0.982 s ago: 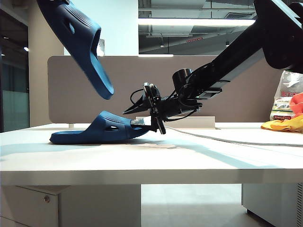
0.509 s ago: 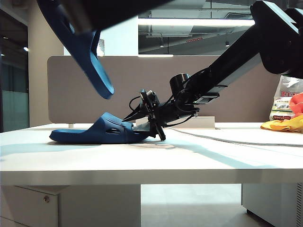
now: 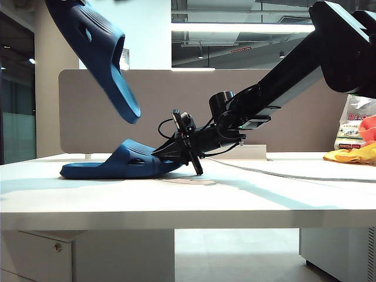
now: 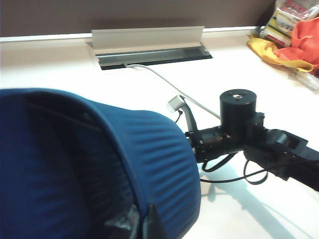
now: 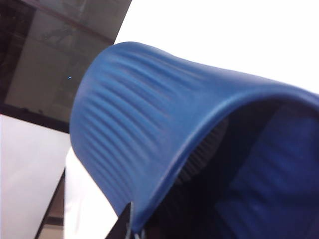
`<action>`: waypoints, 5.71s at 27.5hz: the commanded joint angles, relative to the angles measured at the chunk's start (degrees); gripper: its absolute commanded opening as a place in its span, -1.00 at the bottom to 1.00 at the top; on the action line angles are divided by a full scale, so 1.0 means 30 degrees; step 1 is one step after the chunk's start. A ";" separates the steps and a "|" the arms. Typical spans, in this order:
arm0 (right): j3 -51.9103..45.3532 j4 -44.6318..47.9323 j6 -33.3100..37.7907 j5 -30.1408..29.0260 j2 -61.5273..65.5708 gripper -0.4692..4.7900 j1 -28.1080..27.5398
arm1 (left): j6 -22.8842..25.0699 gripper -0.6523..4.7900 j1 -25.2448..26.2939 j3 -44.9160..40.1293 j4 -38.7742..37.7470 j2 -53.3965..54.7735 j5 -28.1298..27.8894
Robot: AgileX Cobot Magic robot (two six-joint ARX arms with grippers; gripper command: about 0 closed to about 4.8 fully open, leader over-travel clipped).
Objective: Interlock the pair of blue slippers on the table with their fronts facing up.
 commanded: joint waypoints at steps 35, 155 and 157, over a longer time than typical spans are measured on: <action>-0.0029 -1.1701 -0.7737 -0.0933 -1.3464 -0.83 -0.3781 | -0.3264 -0.78 0.7504 0.0080 0.3031 -0.0291 1.0222; -3.4046 1.8447 -0.1501 -0.0175 -2.3037 -0.83 -0.5355 | -1.9241 -0.78 0.0860 -1.7165 3.7893 0.4320 1.1540; -3.3762 1.8484 -0.1508 -0.0597 -2.2367 -0.83 -0.5217 | -1.9249 -0.78 0.0860 -1.7165 3.7769 0.4320 1.2131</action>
